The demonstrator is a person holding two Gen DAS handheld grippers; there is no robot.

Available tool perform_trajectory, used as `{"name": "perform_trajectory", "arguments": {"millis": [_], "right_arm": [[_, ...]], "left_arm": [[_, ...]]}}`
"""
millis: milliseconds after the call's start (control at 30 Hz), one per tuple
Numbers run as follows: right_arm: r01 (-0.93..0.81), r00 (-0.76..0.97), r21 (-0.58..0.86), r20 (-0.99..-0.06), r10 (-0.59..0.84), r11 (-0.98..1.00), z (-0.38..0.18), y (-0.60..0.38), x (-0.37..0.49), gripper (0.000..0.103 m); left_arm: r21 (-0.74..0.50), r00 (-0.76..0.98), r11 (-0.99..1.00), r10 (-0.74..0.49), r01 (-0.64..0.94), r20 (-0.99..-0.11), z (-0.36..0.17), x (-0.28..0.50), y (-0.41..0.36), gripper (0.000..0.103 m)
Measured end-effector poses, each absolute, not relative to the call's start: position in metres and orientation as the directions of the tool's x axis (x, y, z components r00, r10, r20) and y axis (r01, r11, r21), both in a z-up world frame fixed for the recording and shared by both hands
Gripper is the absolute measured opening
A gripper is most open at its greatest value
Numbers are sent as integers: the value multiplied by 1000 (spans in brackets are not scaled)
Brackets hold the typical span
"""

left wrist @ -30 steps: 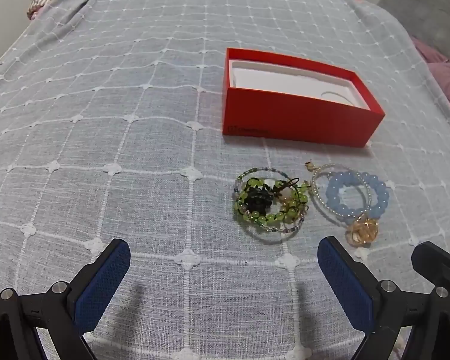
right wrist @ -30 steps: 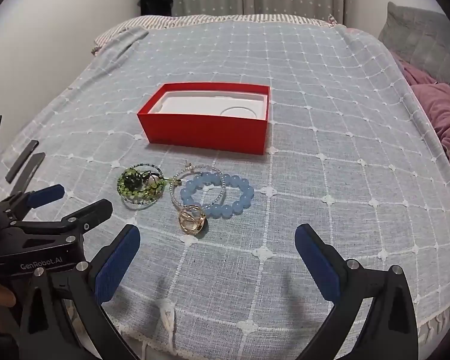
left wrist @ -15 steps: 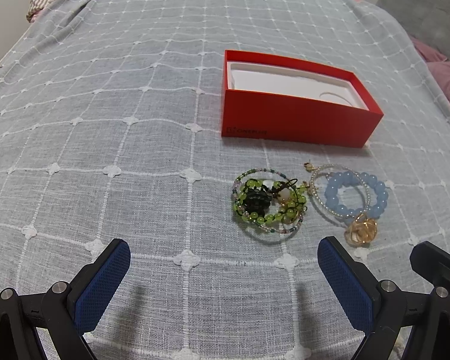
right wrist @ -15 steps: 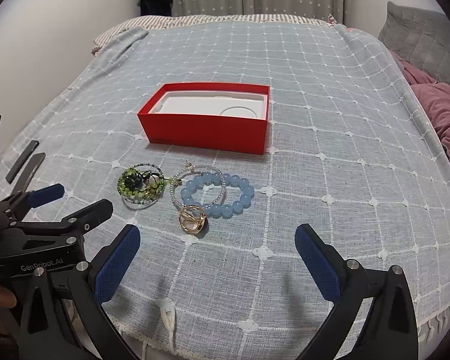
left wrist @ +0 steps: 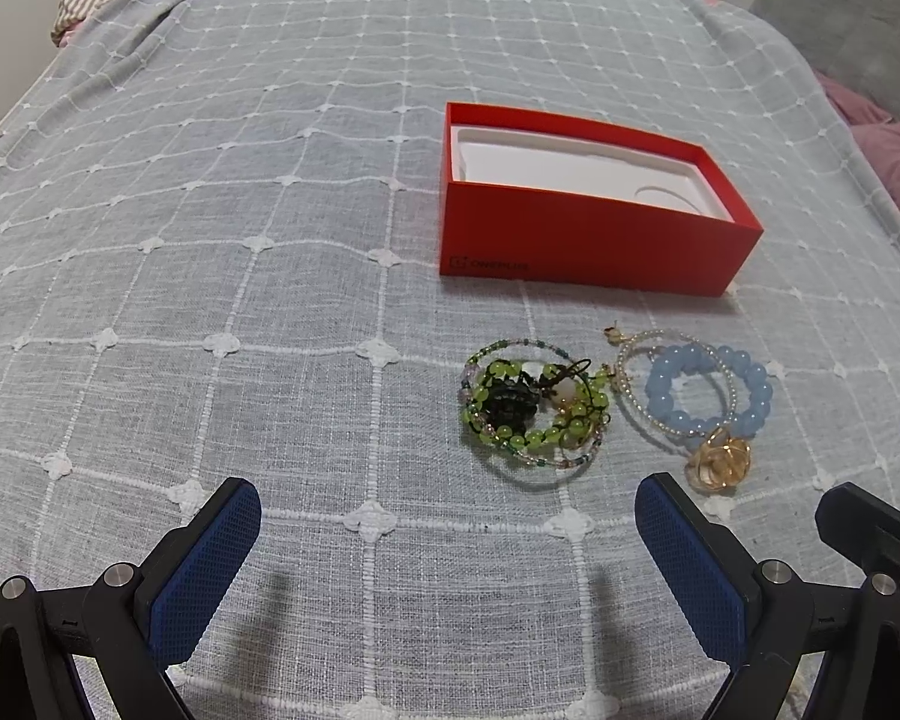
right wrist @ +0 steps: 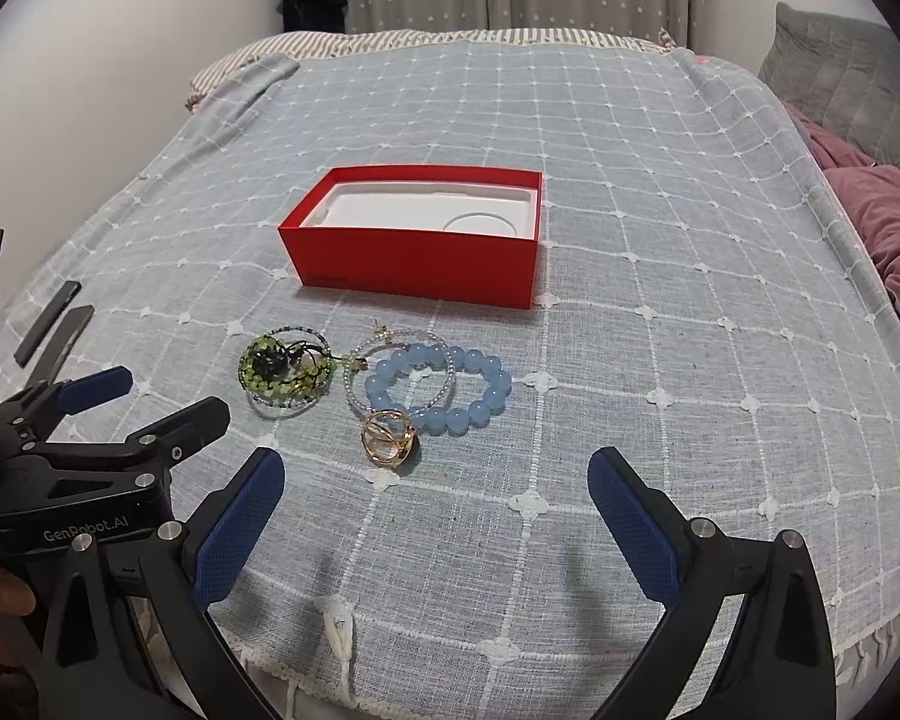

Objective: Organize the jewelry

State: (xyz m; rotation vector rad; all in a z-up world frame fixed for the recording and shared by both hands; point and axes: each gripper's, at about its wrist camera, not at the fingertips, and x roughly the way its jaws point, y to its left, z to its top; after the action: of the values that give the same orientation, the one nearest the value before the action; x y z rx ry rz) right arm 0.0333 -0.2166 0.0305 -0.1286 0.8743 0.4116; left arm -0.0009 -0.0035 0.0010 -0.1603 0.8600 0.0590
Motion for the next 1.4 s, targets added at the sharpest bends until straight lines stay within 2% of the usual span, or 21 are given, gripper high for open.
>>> {"name": "perform_trajectory", "arguments": {"millis": [300, 467, 533, 600, 667, 733, 833, 933, 1300, 1367, 1400], "right_arm": [[-402, 523, 114, -786, 330, 909, 28, -220, 40, 82], [-395, 514, 153, -781, 356, 906, 30, -224, 46, 79], [-383, 489, 191, -788, 374, 904, 31, -228, 54, 71], [-366, 460, 251, -788, 408, 896, 32, -233, 66, 54], [-349, 430, 285, -797, 423, 893, 30, -236, 79, 47], [-347, 388, 322, -806, 448, 881, 28, -236, 92, 44], [-350, 326, 344, -827, 458, 871, 21, -230, 107, 36], [-336, 273, 377, -838, 473, 863, 13, -228, 124, 29], [-345, 213, 364, -867, 450, 865, -8, -213, 142, 27], [-361, 209, 351, -872, 442, 864, -10, -208, 143, 24], [-369, 209, 340, -877, 433, 865, -12, -206, 143, 20]], "left_arm": [[-98, 615, 987, 1, -127, -788, -1, 2, -2, 100], [-142, 632, 982, -34, -122, -774, 0, 5, 5, 96], [-211, 648, 970, -84, -120, -757, 2, 9, 15, 86], [-277, 654, 950, -118, -146, -747, 4, 14, 30, 81], [-317, 656, 936, -146, -150, -741, 6, 19, 40, 72], [-380, 649, 913, -199, -149, -734, 5, 26, 47, 58], [-402, 600, 902, -237, -155, -764, 1, 43, 47, 42], [-431, 557, 889, -281, -157, -781, -4, 63, 46, 36], [-446, 488, 883, -329, -144, -809, -23, 90, 36, 35], [-432, 478, 891, -320, -142, -818, -25, 92, 35, 28], [-431, 474, 892, -322, -139, -820, -25, 93, 34, 20]]}}
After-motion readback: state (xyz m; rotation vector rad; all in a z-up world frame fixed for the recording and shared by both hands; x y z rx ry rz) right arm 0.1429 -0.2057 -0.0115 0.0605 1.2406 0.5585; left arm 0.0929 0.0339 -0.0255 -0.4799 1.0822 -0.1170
